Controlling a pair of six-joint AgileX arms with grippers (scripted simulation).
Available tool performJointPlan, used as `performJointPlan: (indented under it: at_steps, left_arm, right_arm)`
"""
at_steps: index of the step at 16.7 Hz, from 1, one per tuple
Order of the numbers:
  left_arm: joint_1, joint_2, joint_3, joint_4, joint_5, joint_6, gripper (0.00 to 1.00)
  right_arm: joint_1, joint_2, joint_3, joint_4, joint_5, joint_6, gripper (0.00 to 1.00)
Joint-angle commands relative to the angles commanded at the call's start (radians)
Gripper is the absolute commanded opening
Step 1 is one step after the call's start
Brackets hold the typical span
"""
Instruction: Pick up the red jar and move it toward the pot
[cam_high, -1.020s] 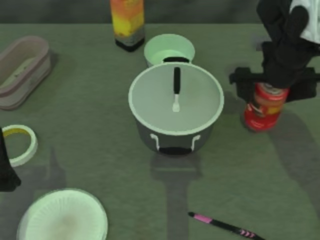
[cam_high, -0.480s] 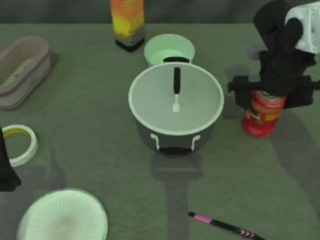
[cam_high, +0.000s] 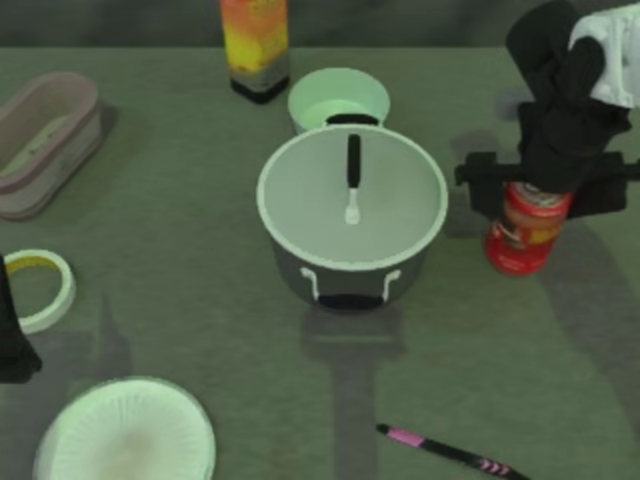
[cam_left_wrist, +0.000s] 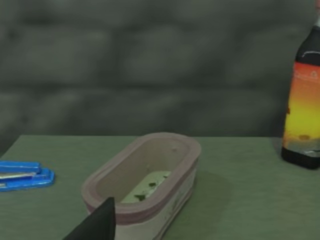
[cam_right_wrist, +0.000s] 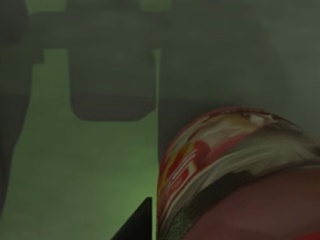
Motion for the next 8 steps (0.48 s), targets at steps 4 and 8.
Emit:
performJointPlan:
  at_steps: [4, 8]
  left_arm:
    - [0.0, 0.0, 0.0, 0.0, 0.0, 0.0, 1.0]
    - [0.0, 0.0, 0.0, 0.0, 0.0, 0.0, 1.0]
  right_arm:
    - [0.0, 0.0, 0.0, 0.0, 0.0, 0.0, 1.0]
    - [0.0, 0.0, 0.0, 0.0, 0.0, 0.0, 1.0]
